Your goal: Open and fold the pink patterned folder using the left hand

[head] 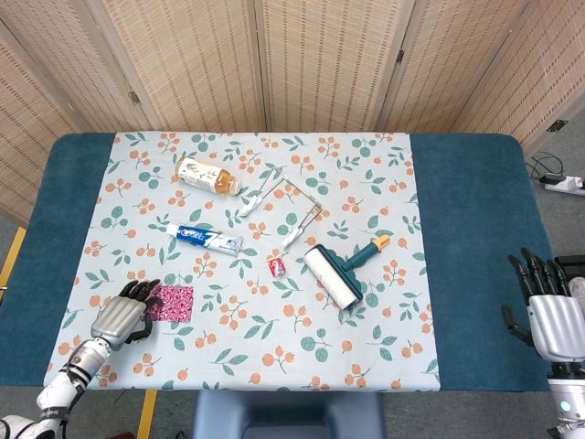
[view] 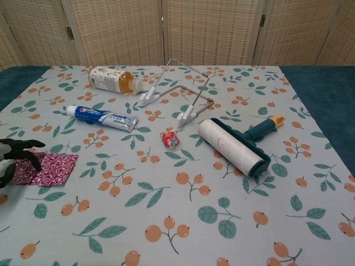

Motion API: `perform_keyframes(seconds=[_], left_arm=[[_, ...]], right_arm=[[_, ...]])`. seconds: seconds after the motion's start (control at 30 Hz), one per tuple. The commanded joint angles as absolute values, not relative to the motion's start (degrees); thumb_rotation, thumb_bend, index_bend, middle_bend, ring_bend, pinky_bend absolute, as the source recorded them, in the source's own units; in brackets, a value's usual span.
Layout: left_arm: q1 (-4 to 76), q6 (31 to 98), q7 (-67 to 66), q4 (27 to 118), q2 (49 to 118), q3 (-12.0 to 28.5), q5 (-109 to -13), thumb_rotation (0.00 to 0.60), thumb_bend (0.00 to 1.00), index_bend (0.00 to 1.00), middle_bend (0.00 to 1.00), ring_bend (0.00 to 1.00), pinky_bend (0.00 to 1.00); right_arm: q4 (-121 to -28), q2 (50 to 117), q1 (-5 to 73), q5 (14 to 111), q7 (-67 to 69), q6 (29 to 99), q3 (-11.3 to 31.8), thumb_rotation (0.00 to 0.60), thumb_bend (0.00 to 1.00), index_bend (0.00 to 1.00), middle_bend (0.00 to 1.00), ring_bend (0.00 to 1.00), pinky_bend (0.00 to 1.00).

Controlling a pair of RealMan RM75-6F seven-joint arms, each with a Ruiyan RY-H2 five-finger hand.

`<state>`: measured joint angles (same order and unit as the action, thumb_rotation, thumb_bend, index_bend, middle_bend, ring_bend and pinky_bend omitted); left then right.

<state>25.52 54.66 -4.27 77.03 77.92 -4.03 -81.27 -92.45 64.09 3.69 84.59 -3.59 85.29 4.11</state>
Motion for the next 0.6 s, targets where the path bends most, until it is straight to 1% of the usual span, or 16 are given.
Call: perform_keyframes(seconds=[0.03,0.27,0.43,0.6], left_arm=[[25.0,55.0,-3.6,76.6,77.4,-4.2,-81.1,0.276,0.86,0.29,0.0,0.0,0.0],[24.1,56.4,-1.6,76.2,76.7,-4.4,-81.8,0.27,0.86,0.29,0.0,0.0,0.0],[23.9,57.0,-0.8,76.0,76.8,-4.4,-82.6,0.278,0.86,0.29,0.0,0.0,0.0],[24.0,55.9,-1.3,75.6,76.8,-4.3,-81.8,0.276,0.86,0.29,0.0,0.0,0.0]], right_arm=[[-92.6,64.1,3.8,84.6,-3.7,85.2,4.1,0.6,0.46,0.0,0.0,0.0,0.0],[-92.7,64.4,3.9,84.9,-4.0,85.1,4.1,0.6,0.46,0.0,0.0,0.0,0.0],[-92.9,64.2,3.8,85.1,-4.1,85.4,4.1,0.6,0.46,0.0,0.0,0.0,0.0],[-92.9,64.3,3.7,85.0,-4.1,85.4,4.1,0.6,0.46,0.0,0.0,0.0,0.0]])
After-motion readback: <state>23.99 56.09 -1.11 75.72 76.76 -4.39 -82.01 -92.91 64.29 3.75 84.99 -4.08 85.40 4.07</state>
